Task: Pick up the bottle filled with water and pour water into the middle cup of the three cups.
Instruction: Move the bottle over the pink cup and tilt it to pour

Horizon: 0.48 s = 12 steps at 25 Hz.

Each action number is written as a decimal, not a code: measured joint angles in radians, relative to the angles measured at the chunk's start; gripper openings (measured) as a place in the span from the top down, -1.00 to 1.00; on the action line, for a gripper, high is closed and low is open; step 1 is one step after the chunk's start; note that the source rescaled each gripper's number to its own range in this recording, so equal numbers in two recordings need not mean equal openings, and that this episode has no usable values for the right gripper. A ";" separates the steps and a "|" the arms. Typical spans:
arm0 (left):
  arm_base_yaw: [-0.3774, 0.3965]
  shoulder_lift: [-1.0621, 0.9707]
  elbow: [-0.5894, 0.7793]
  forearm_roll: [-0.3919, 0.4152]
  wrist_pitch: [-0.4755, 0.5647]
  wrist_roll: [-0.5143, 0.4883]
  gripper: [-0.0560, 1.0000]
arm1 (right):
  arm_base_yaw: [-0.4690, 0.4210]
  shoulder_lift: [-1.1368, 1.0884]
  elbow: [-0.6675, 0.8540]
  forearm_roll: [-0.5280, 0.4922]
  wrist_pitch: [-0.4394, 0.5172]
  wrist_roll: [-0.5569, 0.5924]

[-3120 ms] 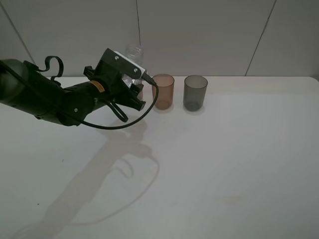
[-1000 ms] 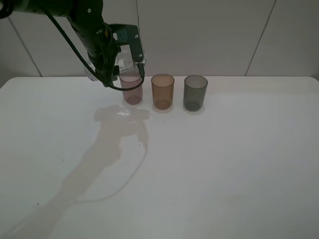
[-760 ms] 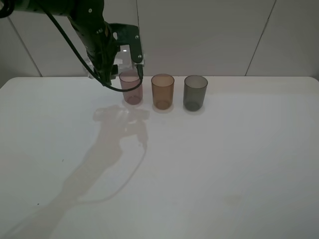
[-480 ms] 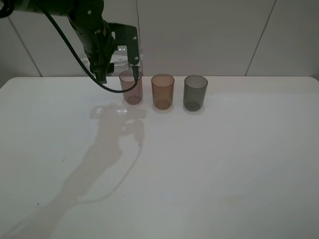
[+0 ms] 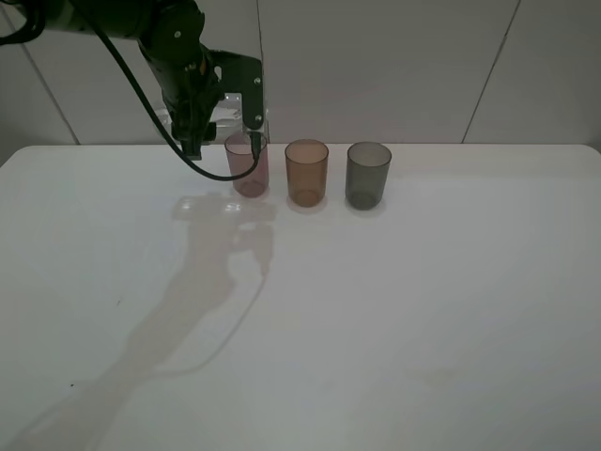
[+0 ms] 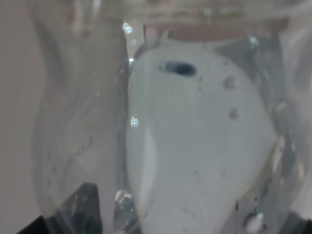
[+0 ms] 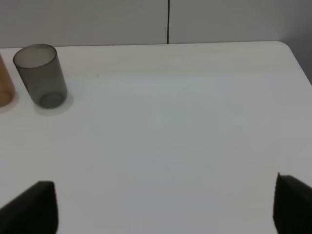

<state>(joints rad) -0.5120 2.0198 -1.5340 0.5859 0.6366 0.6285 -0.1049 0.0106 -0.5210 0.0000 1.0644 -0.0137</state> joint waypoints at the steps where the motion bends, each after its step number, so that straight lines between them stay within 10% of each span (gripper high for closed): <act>1: -0.001 0.009 -0.009 0.000 0.000 0.000 0.87 | 0.000 0.000 0.000 0.000 0.000 0.000; 12: -0.030 0.076 -0.088 0.068 0.001 0.000 0.87 | 0.000 0.000 0.000 0.000 0.000 0.000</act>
<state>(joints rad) -0.5417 2.0960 -1.6221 0.6542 0.6375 0.6285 -0.1049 0.0106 -0.5210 0.0000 1.0644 -0.0137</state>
